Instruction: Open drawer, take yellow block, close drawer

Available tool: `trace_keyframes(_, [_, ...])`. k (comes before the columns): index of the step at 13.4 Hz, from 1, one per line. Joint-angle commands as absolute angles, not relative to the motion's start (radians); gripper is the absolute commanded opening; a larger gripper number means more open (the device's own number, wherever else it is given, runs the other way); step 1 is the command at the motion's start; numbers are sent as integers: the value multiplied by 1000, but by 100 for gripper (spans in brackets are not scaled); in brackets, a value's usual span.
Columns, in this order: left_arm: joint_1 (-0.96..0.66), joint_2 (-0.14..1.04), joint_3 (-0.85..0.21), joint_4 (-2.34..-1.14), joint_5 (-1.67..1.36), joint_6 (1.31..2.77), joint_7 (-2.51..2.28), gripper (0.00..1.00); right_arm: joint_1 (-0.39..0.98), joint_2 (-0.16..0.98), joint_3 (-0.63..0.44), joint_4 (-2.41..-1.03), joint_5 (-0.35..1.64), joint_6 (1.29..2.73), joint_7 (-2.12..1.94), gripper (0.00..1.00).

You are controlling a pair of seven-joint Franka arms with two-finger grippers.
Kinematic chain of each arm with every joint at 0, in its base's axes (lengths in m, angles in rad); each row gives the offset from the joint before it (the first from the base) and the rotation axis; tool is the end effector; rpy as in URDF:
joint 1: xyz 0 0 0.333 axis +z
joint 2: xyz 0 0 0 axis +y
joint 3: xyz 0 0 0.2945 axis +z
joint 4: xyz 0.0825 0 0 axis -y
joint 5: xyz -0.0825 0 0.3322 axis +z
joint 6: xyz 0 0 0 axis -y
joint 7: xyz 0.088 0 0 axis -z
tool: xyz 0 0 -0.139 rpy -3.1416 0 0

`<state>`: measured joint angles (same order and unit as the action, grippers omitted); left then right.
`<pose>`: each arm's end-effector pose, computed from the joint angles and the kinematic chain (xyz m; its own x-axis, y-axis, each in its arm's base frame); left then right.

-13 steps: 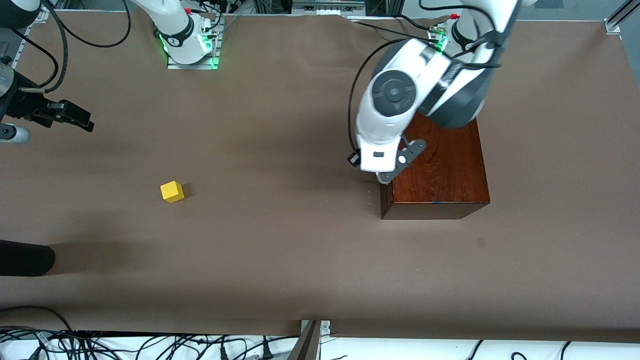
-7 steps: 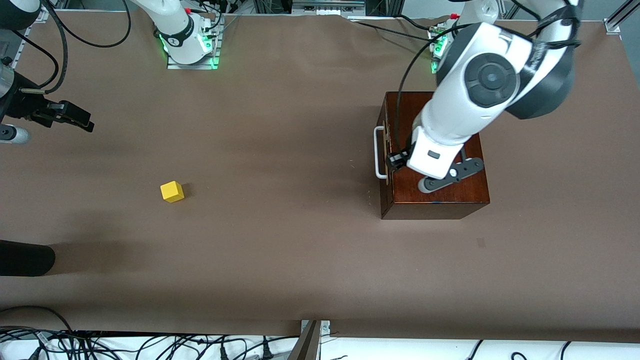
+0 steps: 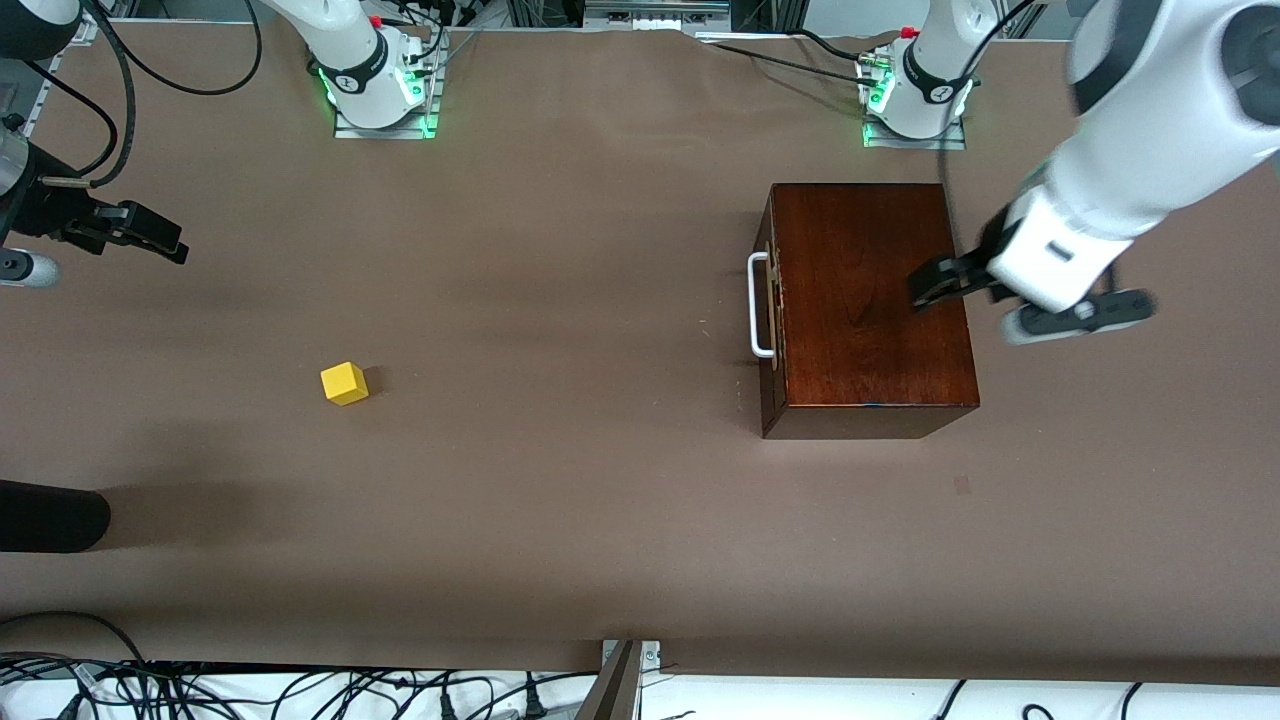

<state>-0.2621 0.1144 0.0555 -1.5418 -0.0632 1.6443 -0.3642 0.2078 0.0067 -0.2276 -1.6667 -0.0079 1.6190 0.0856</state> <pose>0.5264 -0.1203 0.5303 0.9865 0.1607 -0.0312 0.1621 -0.9856 0.0487 0.5035 -0.0107 0.5315 0.9931 -0.1049 -0.0532 -0.1043 -0.9945 0.0140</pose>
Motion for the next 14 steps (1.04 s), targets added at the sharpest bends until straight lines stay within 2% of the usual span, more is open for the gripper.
trace_keyframes(1, [-232, -12, 71, -1683, 27, 1661, -235, 100, 198, 3, -213, -1660, -15, 1605, 100, 100])
trace_keyframes(5, [-157, -101, 97, -1795, 32, 1701, -112, 100, 198, 9, -215, -1658, -11, 1608, 106, 100])
trace_keyframes(14, [-127, -94, 103, -1761, -11, 1657, -112, 100, 196, 8, -215, -1652, -11, 1605, 106, 100])
